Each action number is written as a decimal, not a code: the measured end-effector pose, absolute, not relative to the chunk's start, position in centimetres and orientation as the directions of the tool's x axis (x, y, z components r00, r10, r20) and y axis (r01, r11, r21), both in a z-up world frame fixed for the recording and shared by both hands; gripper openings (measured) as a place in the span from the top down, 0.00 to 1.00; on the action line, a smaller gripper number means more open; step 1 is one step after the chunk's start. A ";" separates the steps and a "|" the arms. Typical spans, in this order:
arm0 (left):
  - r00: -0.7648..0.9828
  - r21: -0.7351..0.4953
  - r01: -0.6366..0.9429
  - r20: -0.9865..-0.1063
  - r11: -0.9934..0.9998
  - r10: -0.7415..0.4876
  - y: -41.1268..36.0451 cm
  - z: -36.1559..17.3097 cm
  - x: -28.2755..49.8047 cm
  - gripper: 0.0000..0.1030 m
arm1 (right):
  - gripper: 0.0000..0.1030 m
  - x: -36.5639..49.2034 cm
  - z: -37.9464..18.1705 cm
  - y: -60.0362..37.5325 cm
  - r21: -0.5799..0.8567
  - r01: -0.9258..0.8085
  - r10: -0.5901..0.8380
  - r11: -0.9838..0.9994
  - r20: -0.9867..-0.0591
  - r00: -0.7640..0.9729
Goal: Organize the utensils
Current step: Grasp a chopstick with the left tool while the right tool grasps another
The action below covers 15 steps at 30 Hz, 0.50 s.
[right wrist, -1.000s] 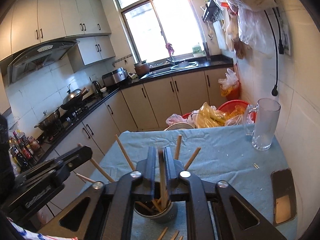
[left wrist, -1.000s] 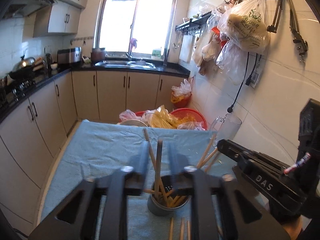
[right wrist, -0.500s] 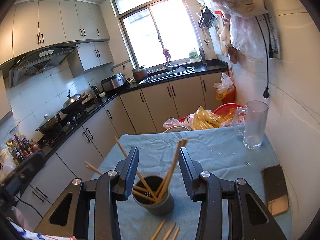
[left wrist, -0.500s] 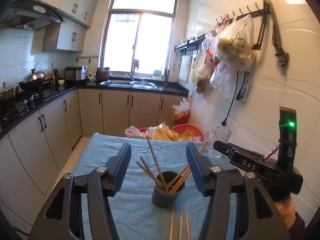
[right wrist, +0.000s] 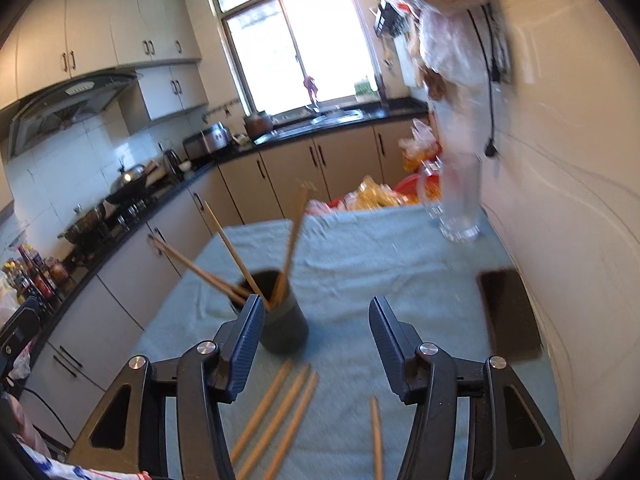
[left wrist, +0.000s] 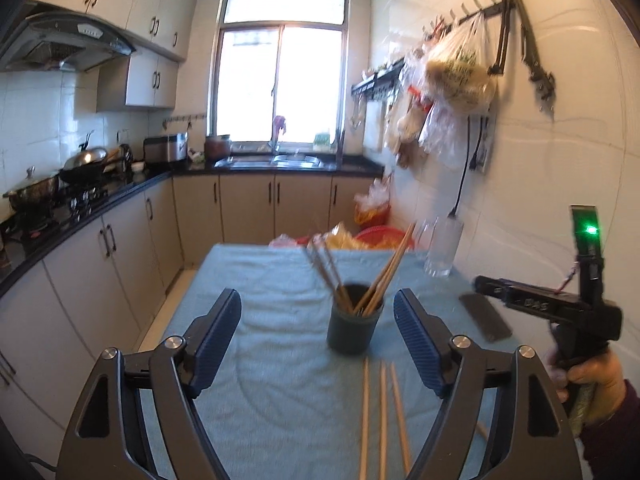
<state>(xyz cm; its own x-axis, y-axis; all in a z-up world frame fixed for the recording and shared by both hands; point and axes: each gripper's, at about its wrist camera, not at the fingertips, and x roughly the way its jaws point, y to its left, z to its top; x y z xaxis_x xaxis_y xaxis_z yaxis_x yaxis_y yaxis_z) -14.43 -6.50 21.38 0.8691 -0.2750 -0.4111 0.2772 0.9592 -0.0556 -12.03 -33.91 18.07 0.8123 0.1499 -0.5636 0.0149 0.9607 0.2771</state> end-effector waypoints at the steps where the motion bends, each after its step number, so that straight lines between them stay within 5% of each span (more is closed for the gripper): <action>1: 0.863 -0.055 0.269 -0.428 0.961 -0.267 -6.4 20.8 -14.3 0.25 | 0.42 -12.5 17.3 -34.2 0.273 0.025 0.144 0.962 -0.580 0.802; 12: 0.676 -0.055 0.302 -0.692 0.952 -0.254 -8.2 11.3 -10.1 0.25 | 0.41 -14.3 7.4 -36.4 0.224 0.090 0.122 0.970 -0.774 0.621; 15: 0.631 -0.049 0.350 -0.726 0.935 -0.274 -9.7 9.4 -9.1 0.37 | 0.41 -14.1 5.7 -36.1 0.201 0.072 0.123 0.977 -0.805 0.580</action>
